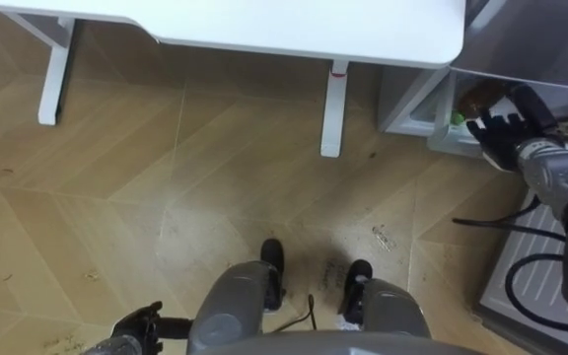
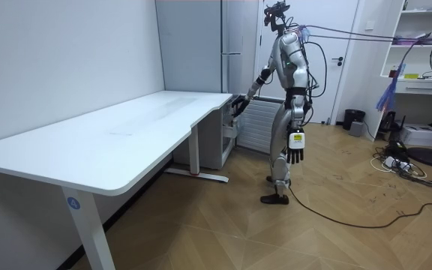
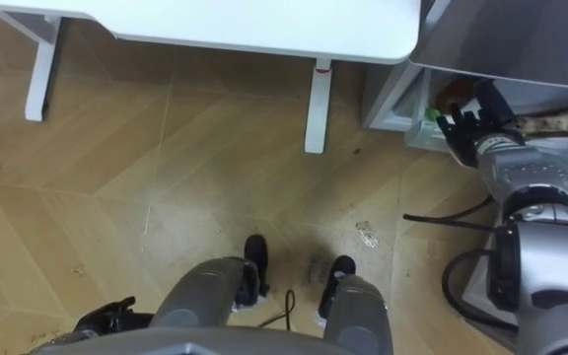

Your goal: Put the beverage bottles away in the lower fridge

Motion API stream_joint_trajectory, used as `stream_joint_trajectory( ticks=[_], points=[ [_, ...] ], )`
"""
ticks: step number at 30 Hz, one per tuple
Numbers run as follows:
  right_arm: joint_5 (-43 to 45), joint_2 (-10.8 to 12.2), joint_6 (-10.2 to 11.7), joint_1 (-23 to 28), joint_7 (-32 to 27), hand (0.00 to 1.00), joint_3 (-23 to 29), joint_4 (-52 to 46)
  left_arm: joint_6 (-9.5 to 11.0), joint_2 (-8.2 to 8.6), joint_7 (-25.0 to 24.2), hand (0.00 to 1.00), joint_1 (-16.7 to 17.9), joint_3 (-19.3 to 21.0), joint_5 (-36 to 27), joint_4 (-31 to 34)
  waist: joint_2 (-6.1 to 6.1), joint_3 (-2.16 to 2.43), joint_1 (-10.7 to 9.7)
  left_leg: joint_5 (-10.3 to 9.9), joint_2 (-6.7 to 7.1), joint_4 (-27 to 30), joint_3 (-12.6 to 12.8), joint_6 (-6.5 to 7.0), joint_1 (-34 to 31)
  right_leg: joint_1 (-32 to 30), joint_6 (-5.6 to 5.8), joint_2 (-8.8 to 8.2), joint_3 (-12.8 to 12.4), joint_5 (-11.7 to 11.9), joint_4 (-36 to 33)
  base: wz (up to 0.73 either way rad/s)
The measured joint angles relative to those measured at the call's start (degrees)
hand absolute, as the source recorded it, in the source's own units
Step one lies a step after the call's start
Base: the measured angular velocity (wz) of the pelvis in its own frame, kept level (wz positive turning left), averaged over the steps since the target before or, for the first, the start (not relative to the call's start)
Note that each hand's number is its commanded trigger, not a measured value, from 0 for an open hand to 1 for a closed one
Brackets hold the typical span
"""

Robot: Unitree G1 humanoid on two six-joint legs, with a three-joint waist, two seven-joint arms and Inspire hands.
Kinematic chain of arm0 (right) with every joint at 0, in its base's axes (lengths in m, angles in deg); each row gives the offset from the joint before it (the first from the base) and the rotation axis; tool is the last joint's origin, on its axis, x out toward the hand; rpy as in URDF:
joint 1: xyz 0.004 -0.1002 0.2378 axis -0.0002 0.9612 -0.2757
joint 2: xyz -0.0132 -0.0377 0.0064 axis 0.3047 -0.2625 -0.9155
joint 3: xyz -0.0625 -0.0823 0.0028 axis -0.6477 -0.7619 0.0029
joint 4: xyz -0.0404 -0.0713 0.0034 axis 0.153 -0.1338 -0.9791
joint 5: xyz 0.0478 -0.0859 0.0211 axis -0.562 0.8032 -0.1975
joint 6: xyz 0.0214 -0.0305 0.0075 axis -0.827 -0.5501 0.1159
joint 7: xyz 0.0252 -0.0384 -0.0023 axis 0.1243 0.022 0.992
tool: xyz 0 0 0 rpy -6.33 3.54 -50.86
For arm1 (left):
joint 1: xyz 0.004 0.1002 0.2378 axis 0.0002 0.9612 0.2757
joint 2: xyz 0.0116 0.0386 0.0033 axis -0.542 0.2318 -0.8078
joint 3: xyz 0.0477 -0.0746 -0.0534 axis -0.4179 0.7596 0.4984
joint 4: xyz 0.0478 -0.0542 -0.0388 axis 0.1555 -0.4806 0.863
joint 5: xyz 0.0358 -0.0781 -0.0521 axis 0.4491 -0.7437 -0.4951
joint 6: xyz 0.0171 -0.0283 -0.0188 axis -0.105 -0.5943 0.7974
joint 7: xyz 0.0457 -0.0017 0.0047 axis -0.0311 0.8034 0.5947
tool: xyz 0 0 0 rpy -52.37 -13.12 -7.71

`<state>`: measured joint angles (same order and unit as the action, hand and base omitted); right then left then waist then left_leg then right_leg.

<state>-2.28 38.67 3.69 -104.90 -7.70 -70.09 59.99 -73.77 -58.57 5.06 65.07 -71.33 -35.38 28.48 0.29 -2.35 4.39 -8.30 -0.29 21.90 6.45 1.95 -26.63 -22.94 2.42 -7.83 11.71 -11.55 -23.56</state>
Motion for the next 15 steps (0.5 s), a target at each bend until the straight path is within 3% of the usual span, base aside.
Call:
stream_joint_trajectory(
  ticks=[7, 12, 15],
  points=[
    [2.87, -0.72, -0.33, 0.12, 0.75, 0.0, 0.08, 0.0, 0.05, 0.0, 0.78, 0.0, -0.07, -0.01, -0.07, -0.09, 0.1, 0.6, -1.15, 0.0, -0.08, 0.03, 0.16, 0.0, 0.09, 0.06, -0.02, -0.01, 0.1, 0.02, -0.17, 0.0],
    [2.7, -2.53, -0.2, 2.04, 0.78, 0.0, 0.32, 0.0, 0.13, 0.0, 1.15, 0.0, -0.07, 0.16, -0.07, -0.62, 0.05, 1.2, -1.32, 0.0, -0.23, -0.34, 0.74, 0.0, 1.52, 1.2, -0.04, 0.06, -0.28, 0.03, -0.13, -0.03],
    [3.03, -3.19, 0.34, 3.27, 0.57, 0.0, 2.01, 0.01, 0.18, 0.0, 1.3, 0.0, -0.07, 1.34, -0.21, -0.65, -0.14, 1.2, -1.55, 0.05, -0.41, -0.74, 1.0, -0.03, 2.22, 1.82, -0.15, 0.2, -0.33, 0.1, 0.34, -0.03]
  ],
)
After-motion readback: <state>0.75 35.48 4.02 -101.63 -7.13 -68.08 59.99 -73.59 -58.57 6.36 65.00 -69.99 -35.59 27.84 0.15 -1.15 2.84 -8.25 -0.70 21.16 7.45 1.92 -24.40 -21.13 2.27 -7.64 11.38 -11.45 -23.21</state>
